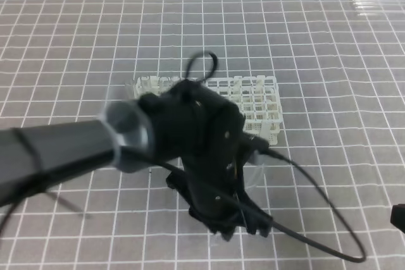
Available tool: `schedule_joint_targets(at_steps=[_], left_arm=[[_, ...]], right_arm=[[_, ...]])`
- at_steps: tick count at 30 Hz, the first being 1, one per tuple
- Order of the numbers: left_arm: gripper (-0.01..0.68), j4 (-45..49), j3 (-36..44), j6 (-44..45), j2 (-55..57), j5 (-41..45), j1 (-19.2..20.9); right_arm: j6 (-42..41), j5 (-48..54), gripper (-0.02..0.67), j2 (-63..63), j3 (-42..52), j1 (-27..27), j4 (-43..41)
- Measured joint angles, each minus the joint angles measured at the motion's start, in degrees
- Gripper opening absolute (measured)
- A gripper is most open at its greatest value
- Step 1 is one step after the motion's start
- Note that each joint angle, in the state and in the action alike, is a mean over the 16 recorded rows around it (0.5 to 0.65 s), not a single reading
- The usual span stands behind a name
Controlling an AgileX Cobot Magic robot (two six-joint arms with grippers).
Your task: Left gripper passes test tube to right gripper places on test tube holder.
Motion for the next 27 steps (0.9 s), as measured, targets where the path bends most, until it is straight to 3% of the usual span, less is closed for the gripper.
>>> schedule_joint_targets(at_steps=[11, 20, 27], left_arm=[[0.05, 1.1, 7.8, 4.9, -17.1, -10.4, 0.2], [0.033, 4.1, 28.6, 0.3, -33.0, -32.8, 2.1], [0.016, 3.9, 43.1, -4.4, -40.2, -50.7, 3.7]], right_arm=[[0.0, 5.5, -0.013, 2.3, -2.6, 0.0, 1.1], [-3.8, 10.2, -0.013, 10.9, -9.7, 0.6, 5.5], [-7.9, 10.0, -0.013, 20.8, -18.0, 6.8, 8.8]])
